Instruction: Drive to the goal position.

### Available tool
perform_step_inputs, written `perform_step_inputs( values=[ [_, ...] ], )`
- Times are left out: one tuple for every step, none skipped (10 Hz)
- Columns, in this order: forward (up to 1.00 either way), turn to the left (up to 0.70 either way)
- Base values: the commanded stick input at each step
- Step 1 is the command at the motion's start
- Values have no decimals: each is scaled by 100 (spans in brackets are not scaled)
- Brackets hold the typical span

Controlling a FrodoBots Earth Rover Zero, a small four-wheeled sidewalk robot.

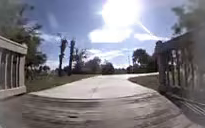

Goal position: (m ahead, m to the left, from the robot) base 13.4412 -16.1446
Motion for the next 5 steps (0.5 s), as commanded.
perform_step_inputs(
  values=[
    [85,-10],
    [85,-30],
    [85,-15],
    [85,0],
    [85,0]
  ],
)
